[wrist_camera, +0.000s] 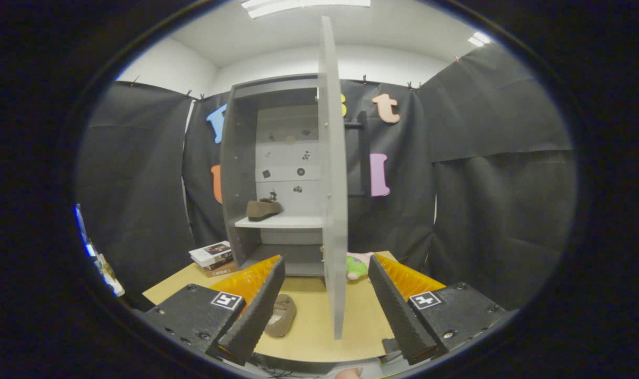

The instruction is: Open the shoe cabinet door, grab the shoes and put them into the shoe cabinet, then close the shoe cabinet door.

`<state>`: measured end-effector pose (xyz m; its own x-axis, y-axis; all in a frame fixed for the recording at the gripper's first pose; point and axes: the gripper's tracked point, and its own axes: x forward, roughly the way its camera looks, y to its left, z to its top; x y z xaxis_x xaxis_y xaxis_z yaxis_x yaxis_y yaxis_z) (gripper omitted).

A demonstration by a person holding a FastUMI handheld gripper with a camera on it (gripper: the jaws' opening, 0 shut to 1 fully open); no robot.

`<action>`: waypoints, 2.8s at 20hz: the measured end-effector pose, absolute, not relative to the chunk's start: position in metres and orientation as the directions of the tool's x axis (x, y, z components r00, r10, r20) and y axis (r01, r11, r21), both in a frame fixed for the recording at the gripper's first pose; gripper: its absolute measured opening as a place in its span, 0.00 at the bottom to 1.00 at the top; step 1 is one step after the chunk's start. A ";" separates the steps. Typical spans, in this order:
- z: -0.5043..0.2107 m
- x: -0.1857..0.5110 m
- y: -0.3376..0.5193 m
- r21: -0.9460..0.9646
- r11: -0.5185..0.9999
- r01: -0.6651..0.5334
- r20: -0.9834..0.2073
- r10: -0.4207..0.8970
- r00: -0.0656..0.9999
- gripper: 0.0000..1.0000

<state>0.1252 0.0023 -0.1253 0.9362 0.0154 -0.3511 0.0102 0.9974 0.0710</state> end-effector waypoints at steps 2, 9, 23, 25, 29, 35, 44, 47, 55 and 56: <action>-0.143 0.115 0.022 0.094 0.996 -0.006 -0.361 0.040 0.932 1.00; -0.180 0.108 0.040 0.170 0.983 0.071 -0.267 -0.024 0.963 1.00; -0.301 0.137 0.125 0.137 0.990 0.026 -0.306 0.017 0.952 1.00; -0.324 0.143 0.147 0.127 0.992 -0.007 -0.336 0.049 0.941 1.00; -0.362 0.159 0.179 0.101 0.993 -0.063 -0.362 0.095 0.927 1.00; -0.419 0.194 0.210 0.058 0.992 -0.109 -0.431 0.123 0.894 1.00; -0.485 0.243 0.192 0.030 0.999 -0.013 -0.604 0.029 0.797 0.63; -0.500 0.250 0.194 0.055 0.998 -0.025 -0.649 0.054 0.759 0.61; -0.498 0.231 0.183 0.178 0.983 -0.049 -0.649 0.155 0.745 0.14; -0.490 0.225 0.180 0.173 0.983 -0.053 -0.639 0.154 0.754 0.14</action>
